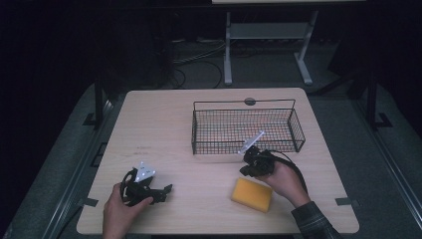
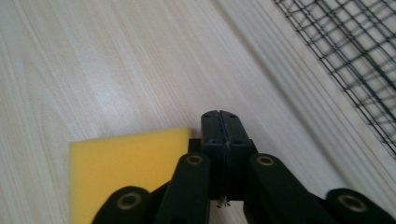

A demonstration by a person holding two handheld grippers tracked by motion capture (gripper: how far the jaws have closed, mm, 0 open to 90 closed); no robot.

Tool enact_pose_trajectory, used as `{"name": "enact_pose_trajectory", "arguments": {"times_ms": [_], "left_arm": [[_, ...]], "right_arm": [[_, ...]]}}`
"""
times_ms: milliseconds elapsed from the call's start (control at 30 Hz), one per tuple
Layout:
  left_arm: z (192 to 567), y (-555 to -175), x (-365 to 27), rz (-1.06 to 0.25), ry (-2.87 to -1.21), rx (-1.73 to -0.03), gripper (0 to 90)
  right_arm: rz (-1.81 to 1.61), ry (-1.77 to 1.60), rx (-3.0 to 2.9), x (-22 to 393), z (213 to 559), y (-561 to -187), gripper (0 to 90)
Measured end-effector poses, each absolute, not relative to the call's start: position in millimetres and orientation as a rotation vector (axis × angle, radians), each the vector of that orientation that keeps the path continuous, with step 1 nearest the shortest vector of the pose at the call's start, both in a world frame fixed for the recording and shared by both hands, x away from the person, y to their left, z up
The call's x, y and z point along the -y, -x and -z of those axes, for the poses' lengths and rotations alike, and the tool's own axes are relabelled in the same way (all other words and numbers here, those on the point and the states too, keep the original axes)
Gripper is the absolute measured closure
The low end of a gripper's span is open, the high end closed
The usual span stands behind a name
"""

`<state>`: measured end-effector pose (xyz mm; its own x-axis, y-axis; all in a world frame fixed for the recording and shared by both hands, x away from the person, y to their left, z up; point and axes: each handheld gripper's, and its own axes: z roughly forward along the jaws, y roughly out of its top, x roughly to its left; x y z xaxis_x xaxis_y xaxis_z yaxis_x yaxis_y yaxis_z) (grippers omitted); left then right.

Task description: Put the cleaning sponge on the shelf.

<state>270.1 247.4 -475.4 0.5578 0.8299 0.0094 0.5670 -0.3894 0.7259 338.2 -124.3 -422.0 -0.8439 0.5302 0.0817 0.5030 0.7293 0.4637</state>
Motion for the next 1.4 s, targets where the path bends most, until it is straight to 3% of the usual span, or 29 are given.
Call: {"name": "enact_pose_trajectory", "arguments": {"times_ms": [67, 100, 167, 200, 267, 400, 433, 500, 600, 700, 733, 833, 1400], "left_arm": [[475, -270, -247, -0.492, -2.106, -1.116, 12.7], [475, -270, -247, -0.492, -2.106, -1.116, 12.7], [475, -270, -247, -0.492, -2.106, -1.116, 12.7], [475, -270, -247, -0.492, -2.106, -1.116, 12.7], [475, -270, -247, -0.492, -2.106, -1.116, 12.7], [475, -270, -247, -0.492, -2.106, -1.116, 12.7], [475, -270, -247, -0.492, -2.106, -1.117, 12.7], [475, -270, -247, -0.492, -2.106, -1.116, 12.7], [475, -270, -247, -0.492, -2.106, -1.116, 12.7], [475, -270, -247, -0.492, -2.106, -1.116, 12.7], [475, -270, -247, -0.492, -2.106, -1.116, 12.7], [475, -270, -247, -0.492, -2.106, -1.116, 12.7], [475, -270, -247, -0.492, -2.102, -1.118, 12.7]], "right_arm": [[-0.749, -0.878, -2.861, 131, 420, -339, 79.4], [-0.765, -0.898, -2.847, 136, 419, -339, 71.7], [-0.77, -0.908, -2.849, 138, 419, -339, 69.8], [-0.772, -0.927, -2.83, 144, 418, -339, 62.1], [-0.778, -0.937, -2.827, 146, 418, -339, 58.7], [-0.778, -0.981, -2.807, 156, 417, -338, 39.7], [-0.773, -1.012, -2.788, 162, 417, -338, 30.7], [-0.776, -1.022, -2.782, 164, 417, -337, 27.8], [-0.82, -1.036, -2.784, 173, 415, -335, 14.7], [-0.818, -1.032, -2.784, 177, 415, -332, 12.5], [-0.833, -1.041, -2.79, 181, 414, -329, 4.0], [-0.841, -1.044, -2.807, 184, 414, -326, 0.0], [-0.816, -0.913, -2.88, 175, 413, -294, 0.0]]}}
